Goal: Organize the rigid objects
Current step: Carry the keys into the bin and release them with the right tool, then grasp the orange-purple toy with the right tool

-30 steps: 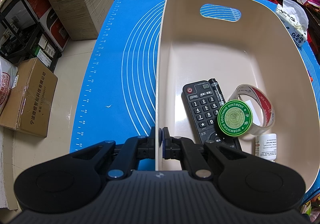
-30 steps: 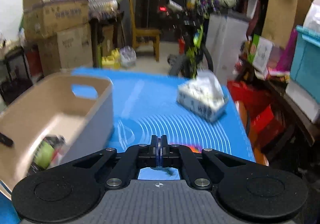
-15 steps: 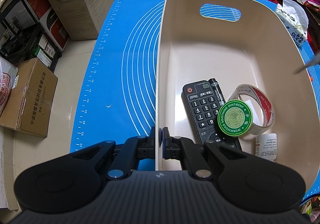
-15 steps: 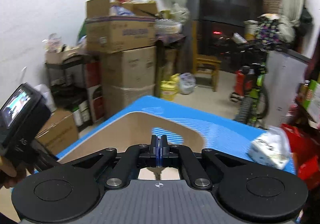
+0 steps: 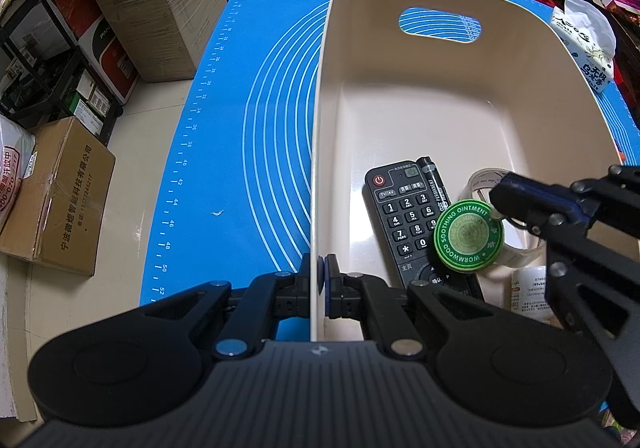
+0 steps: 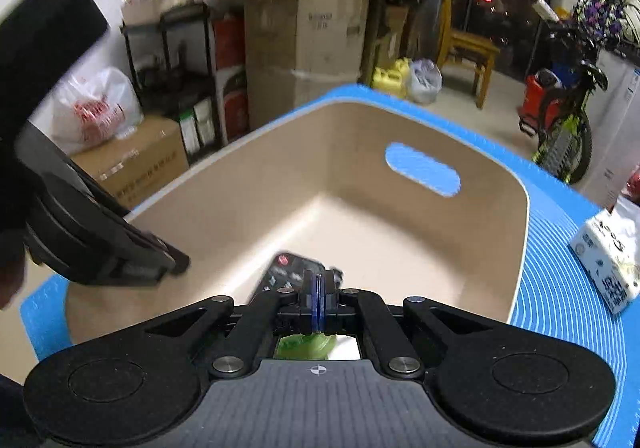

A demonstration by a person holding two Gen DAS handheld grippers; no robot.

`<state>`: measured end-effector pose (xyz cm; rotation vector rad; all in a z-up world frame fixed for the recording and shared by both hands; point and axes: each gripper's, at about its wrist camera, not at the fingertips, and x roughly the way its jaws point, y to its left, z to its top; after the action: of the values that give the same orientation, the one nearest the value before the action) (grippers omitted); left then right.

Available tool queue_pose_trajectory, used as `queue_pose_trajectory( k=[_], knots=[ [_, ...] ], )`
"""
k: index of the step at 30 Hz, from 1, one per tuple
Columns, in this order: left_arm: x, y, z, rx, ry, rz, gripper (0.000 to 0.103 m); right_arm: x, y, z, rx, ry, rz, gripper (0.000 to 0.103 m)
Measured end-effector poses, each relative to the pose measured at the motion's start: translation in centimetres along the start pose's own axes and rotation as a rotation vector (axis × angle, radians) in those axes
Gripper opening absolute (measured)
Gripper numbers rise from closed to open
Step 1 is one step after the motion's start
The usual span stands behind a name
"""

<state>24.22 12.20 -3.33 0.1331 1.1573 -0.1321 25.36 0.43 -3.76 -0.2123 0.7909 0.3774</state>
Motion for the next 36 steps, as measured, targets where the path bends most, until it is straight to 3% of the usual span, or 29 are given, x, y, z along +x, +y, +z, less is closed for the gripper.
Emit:
queue_pose_trajectory(
  k=[4, 5, 8, 12, 14, 23, 31, 36],
  knots=[
    [0.0, 0.0, 0.0, -0.001, 0.000, -0.001, 0.006, 0.4, -0.4, -0.2, 0.022, 0.034, 0.013, 0.021],
    [0.0, 0.0, 0.0, -0.001, 0.000, 0.000, 0.006, 0.2, -0.6, -0.2, 0.030, 0.025, 0.016, 0.034],
    [0.0, -0.1, 0.0, 0.001, 0.000, 0.002, 0.006, -0.9, -1.1, -0.4, 0.022, -0.020, 0.000, 0.061],
    [0.0, 0.0, 0.1, 0.000, 0.000, 0.000, 0.006, -3.0, -2.6, -0.4, 0.046, -0.103, -0.016, 0.066],
    [0.1, 0.0, 0.1, 0.000, 0.000, 0.000, 0.006, -3.9, -4.0, -0.3, 0.063, -0.132, -0.050, 0.074],
    [0.1, 0.0, 0.1, -0.003, 0.000, -0.003, 0.006, -7.0, -11.8, -3.1, 0.183, -0.184, -0.288, 0.081],
    [0.1, 0.0, 0.1, -0.003, 0.000, -0.003, 0.006, -1.3, -18.4, -8.0, 0.257, 0.031, -0.433, 0.085],
    [0.1, 0.0, 0.0, 0.000, -0.001, 0.000, 0.006, 1.3, -20.8, -9.9, 0.341, 0.065, -0.438, 0.085]
  ],
)
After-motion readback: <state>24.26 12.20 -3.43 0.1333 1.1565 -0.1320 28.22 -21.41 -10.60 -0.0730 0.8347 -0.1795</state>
